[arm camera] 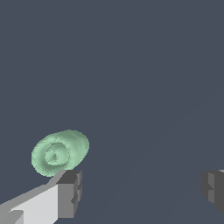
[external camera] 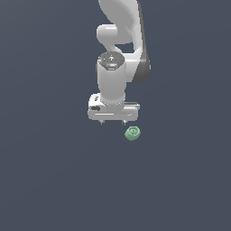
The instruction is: Pick up the object and move it to a goal position.
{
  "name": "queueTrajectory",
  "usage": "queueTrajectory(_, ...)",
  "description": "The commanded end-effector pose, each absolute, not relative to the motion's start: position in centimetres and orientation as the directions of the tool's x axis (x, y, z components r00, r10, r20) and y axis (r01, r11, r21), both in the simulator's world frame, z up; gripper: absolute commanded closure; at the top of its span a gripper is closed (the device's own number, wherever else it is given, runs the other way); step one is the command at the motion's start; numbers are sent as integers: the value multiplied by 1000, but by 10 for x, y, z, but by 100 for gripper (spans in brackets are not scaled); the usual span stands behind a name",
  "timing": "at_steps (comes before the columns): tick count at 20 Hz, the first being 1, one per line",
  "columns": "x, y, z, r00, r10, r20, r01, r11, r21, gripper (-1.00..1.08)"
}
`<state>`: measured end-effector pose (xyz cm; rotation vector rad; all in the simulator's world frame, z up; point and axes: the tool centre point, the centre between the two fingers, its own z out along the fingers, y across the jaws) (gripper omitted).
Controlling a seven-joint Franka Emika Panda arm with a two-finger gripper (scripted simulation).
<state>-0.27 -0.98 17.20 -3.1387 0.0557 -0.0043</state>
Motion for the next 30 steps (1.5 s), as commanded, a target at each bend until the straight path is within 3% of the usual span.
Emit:
queueTrajectory(1,-3,-10,172,999,-35,3,-35,-999,-2,-92)
queueTrajectory(17,-1,-14,169,1000,-3,-11,-2,-1000,20,-92)
queueTrajectory(30,-2,-1,162,989,-148,-9,-148,-989,16,-92)
